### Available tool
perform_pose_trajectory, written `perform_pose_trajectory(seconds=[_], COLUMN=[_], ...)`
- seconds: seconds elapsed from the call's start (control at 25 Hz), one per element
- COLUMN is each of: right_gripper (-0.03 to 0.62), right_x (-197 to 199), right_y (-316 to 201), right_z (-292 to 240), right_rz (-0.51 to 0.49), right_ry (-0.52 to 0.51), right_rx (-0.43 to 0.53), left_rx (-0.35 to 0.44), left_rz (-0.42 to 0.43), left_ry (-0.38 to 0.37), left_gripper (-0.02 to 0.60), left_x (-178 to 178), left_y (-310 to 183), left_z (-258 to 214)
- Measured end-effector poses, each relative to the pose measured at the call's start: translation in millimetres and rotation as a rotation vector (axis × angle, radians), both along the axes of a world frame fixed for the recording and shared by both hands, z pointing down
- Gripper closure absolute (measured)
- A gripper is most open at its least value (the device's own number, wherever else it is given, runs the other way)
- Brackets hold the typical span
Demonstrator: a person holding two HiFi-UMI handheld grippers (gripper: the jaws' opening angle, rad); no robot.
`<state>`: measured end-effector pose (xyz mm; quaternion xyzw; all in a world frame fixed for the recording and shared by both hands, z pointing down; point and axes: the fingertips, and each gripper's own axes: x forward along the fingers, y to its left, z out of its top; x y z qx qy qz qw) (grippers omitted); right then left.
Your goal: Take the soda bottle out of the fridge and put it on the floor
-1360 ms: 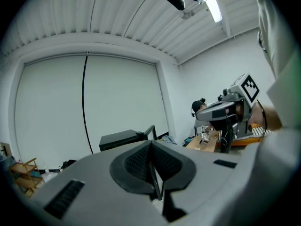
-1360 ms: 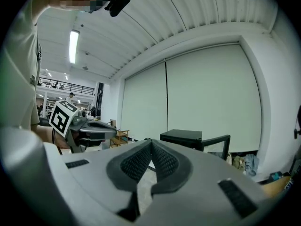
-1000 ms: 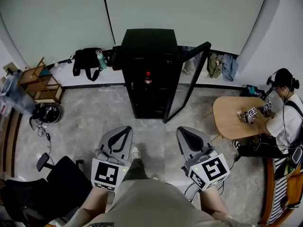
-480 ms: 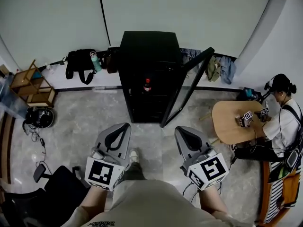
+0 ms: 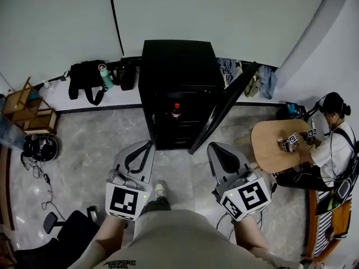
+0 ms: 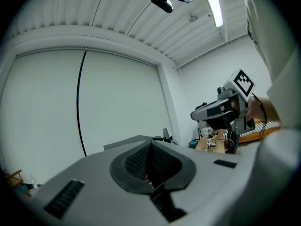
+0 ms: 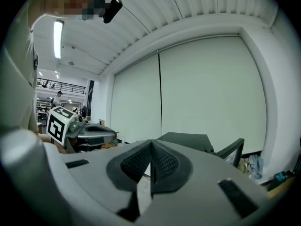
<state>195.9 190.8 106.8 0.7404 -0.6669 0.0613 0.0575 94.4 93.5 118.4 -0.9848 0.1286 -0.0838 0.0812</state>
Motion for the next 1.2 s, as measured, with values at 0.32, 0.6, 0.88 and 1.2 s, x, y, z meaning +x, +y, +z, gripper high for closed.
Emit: perform_pose_trajectory(seconds=[0.32, 0.6, 0.88, 1.2], right_gripper=[0.597, 0.597, 0.597, 0.597], right_x=[18, 30, 41, 77], right_y=[-74, -120, -148, -164], right_z=[10, 21, 38, 64], right_rz=[0.046, 0.055, 0.001, -0.012], right_ry=[0.012, 0.022, 0.046, 0.025], right_rx=[-0.039, -0.083, -0.139, -0.185], left_rx=[-0.049, -0.060, -0.102, -0.100], left_rz=[0.039, 0.072, 0.074, 0.025], left_ry=[-0.005, -0.023, -0.056, -0.055], left_gripper=[0.575, 0.575, 0.575, 0.575], left_x=[18, 33, 55, 81], left_y=[-72, -114, -133, -149], left_z=[11, 22, 41, 52])
